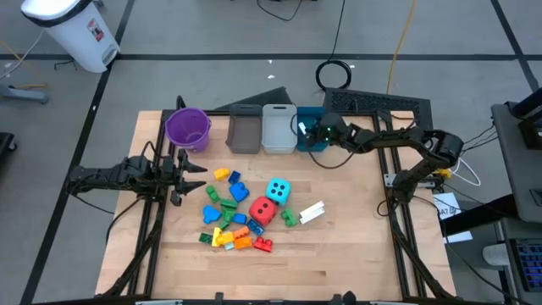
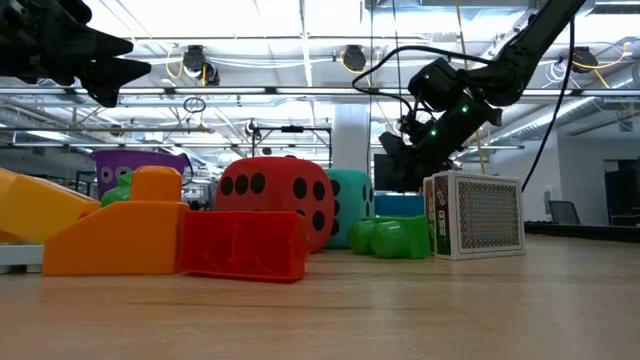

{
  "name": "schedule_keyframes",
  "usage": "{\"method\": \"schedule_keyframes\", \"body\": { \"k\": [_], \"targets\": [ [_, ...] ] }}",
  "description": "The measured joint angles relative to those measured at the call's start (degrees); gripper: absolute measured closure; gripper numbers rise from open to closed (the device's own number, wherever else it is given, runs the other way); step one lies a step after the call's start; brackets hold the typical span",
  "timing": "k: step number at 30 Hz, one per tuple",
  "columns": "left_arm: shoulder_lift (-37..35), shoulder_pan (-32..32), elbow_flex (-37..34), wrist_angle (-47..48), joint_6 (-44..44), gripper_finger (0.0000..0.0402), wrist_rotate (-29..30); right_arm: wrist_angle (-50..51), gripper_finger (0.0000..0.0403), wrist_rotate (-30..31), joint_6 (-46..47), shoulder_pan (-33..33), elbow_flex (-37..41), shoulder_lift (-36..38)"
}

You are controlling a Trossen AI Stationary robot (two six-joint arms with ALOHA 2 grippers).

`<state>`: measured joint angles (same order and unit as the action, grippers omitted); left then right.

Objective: Pick & Place Toys
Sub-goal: Put the blue deck of cards into the blue bin

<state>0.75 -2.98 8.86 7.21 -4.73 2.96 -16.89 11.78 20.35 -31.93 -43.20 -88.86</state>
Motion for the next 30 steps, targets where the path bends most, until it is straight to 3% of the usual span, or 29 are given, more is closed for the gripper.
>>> {"method": "schedule_keyframes", "body": {
  "k": [6,14,17,23,30],
  "targets": [
    [0.0,0.02,0.0,0.02,0.0,0.0192,0.0,0.97,0.0265,-2.75,-9.11,0.6,0.19,0.0],
    [0.0,0.0,0.0,0.02,0.0,0.0192,0.0,9.38,0.029,-10.03,-11.2,0.59,-4.66,0.02],
    [-0.02,0.01,-0.01,0.02,0.0,0.0192,0.0,12.26,0.0303,-6.21,-12.98,0.59,-5.08,0.02],
    [0.0,0.0,0.0,0.0,0.0,0.0192,0.0,15.36,0.0327,7.33,-15.52,0.51,-5.16,0.11],
    [0.0,0.01,-0.01,0.02,-0.01,0.0192,0.0,15.22,0.035,9.85,-15.14,0.51,-5.16,0.09]
  ]
}}
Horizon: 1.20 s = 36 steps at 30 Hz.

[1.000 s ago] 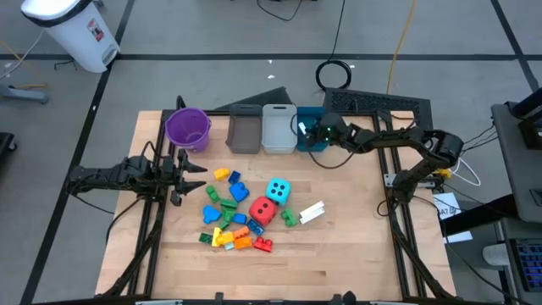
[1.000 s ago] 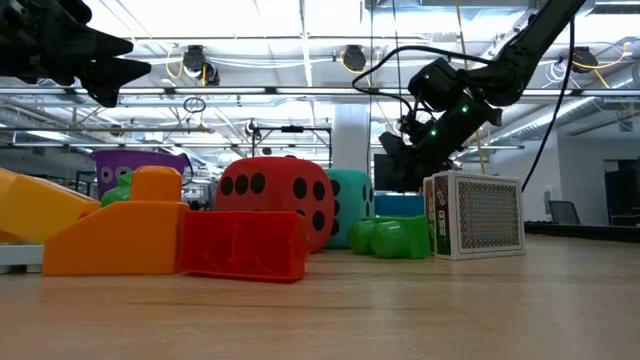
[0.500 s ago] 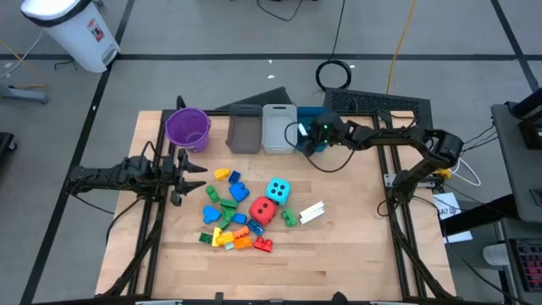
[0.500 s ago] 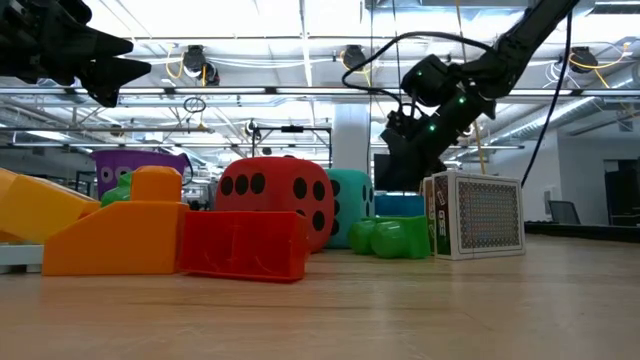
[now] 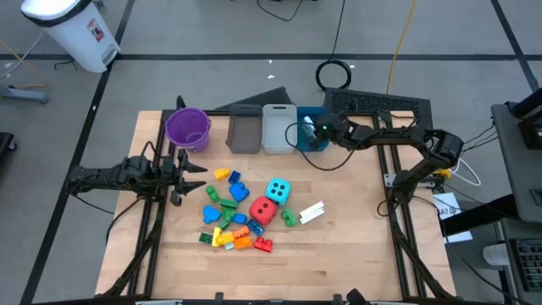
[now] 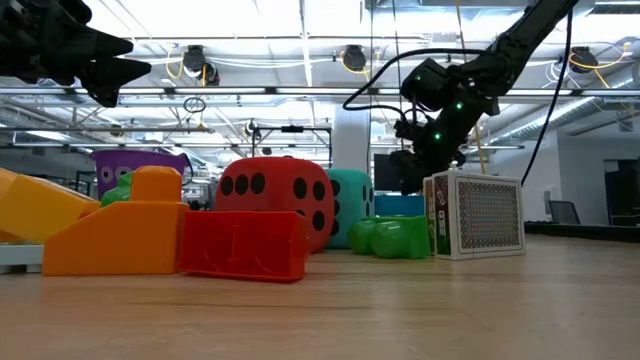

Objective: Pick & Place Toys
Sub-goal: Put the blue deck of cards into the blue bin, then put the brown deck of cards into the blue bin

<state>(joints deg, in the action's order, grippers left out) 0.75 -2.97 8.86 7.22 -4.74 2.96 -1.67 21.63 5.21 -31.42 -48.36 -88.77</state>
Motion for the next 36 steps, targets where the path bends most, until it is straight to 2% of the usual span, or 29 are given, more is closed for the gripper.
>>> {"method": "schedule_keyframes", "body": {
  "k": [10,17,21,25,31,36],
  "targets": [
    [-0.02,0.01,0.01,0.0,0.01,0.0192,0.0,6.71,0.0388,0.56,1.68,-1.73,0.09,-0.09],
    [-0.02,0.01,0.01,-0.04,0.01,0.0192,0.0,4.37,0.0398,-5.41,-0.67,-1.13,0.09,1.16],
    [-0.02,0.0,0.01,-0.01,0.01,0.0192,0.01,4.72,0.0393,-5.84,-1.92,0.8,0.09,4.95],
    [-0.02,-0.01,-0.01,0.0,0.01,0.0192,0.0,7.11,0.038,-12.66,-3.95,4.8,0.1,10.55],
    [-0.02,0.0,0.01,0.01,0.01,0.0192,0.01,7.51,0.0346,-27.86,-8.45,14.87,4.63,18.34],
    [0.0,-0.01,-0.02,-0.07,0.01,0.0192,0.0,4.44,0.0288,-30.74,-11.45,25.35,11.81,21.26]
  ]
}}
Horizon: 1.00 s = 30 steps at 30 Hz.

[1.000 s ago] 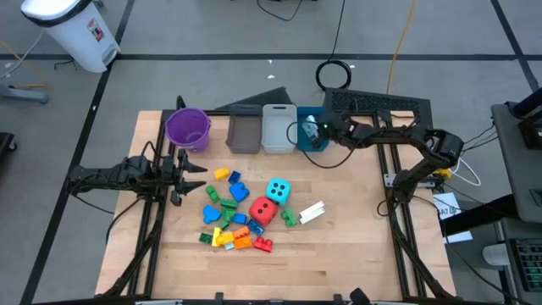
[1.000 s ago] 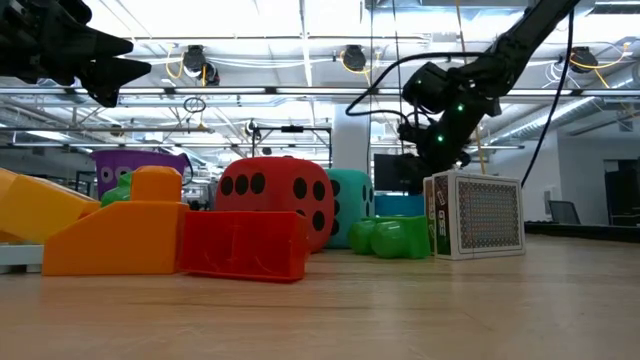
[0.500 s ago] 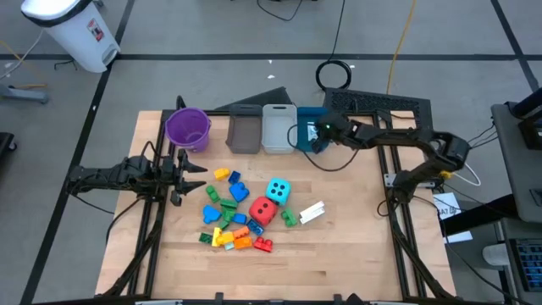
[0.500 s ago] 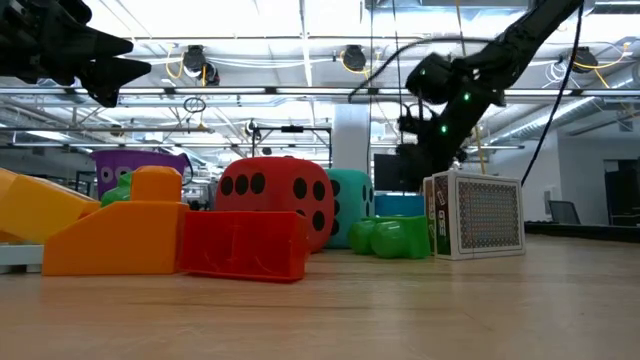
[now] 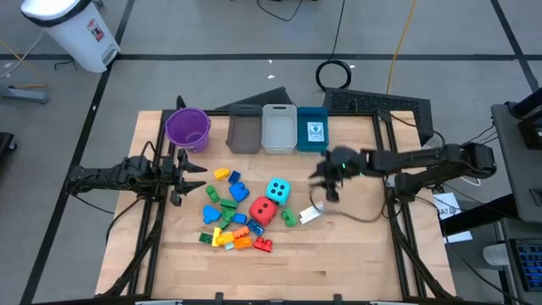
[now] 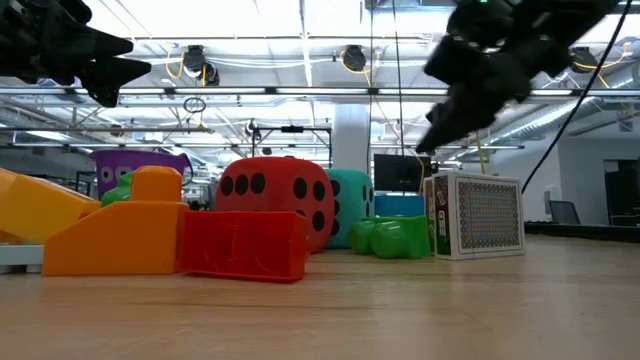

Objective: Pick & Place Toys
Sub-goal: Put the brown deck of cards into the blue bin

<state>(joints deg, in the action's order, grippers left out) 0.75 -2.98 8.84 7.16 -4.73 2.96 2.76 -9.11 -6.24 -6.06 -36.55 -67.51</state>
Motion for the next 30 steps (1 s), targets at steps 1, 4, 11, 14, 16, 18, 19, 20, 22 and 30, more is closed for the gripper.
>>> {"method": "schedule_keyframes", "body": {
  "k": [1,4,11,14,16,18,19,20,22,30],
  "targets": [
    [0.0,0.02,0.0,0.0,0.0,0.0192,0.0,-1.02,0.0274,0.0,-0.97,1.75,1.83,0.21],
    [0.0,0.02,0.02,0.07,0.0,0.0192,0.0,-4.25,0.0234,0.34,-3.72,5.79,6.96,0.82],
    [-0.02,0.0,0.02,0.0,0.0,0.0192,0.0,-16.84,0.0181,7.6,-1.1,9.59,15.49,2.41],
    [-0.02,0.02,0.01,-0.04,0.0,0.0192,0.0,-22.02,0.0175,7.33,1.02,9.63,17.61,3.28],
    [0.0,0.01,0.0,0.07,0.0,0.0192,-0.01,-23.18,0.0175,7.29,2.02,9.62,18.16,4.01],
    [-0.02,0.0,0.01,-0.02,0.0,0.0192,0.01,-22.86,0.0176,6.89,2.32,9.64,18.2,5.34],
    [-0.01,0.01,0.02,0.04,0.0,0.0192,0.02,-23.16,0.0177,5.88,2.31,9.6,18.2,5.94],
    [0.0,0.02,0.02,0.11,0.0,0.0192,0.02,-23.37,0.0178,4.62,2.34,9.57,18.18,6.41],
    [-0.02,0.0,0.02,-0.06,0.0,0.0192,0.02,-23.06,0.018,1.01,2.69,9.57,18.19,7.46],
    [-0.01,0.01,0.01,-0.02,-0.01,0.0192,0.01,-20.21,0.0192,0.04,5.4,9.55,18.18,5.29]
  ]
}}
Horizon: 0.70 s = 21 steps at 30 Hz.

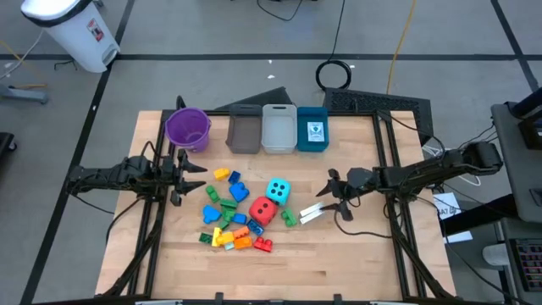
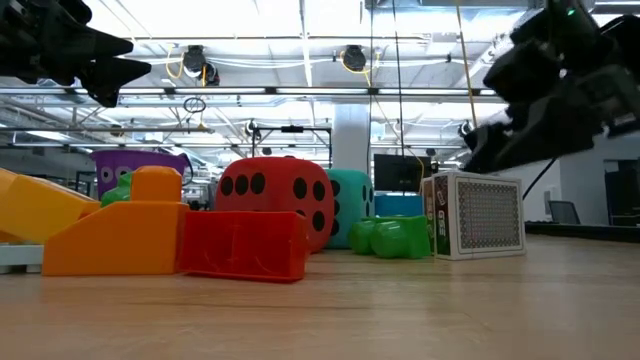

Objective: Pick & Place Toys
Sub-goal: Put the brown deck of cards into the blue bin

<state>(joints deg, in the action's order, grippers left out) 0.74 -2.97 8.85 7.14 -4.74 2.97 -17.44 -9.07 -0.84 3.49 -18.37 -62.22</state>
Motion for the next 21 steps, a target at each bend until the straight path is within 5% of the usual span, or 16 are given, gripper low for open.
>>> {"method": "schedule_keyframes", "body": {
  "k": [9,16,21],
  "targets": [
    [0.0,0.0,0.0,0.0,0.01,0.0192,0.0,-5.85,0.0208,3.0,-1.27,-0.35,-0.22,-6.5],
    [0.01,0.0,0.01,0.0,0.01,0.0192,0.01,1.61,0.0215,1.63,-1.41,-0.27,-0.04,-6.45],
    [0.01,0.0,0.0,0.02,0.01,0.0192,0.01,0.5,0.0218,5.94,-1.11,-0.79,-0.11,-6.44]
  ]
}}
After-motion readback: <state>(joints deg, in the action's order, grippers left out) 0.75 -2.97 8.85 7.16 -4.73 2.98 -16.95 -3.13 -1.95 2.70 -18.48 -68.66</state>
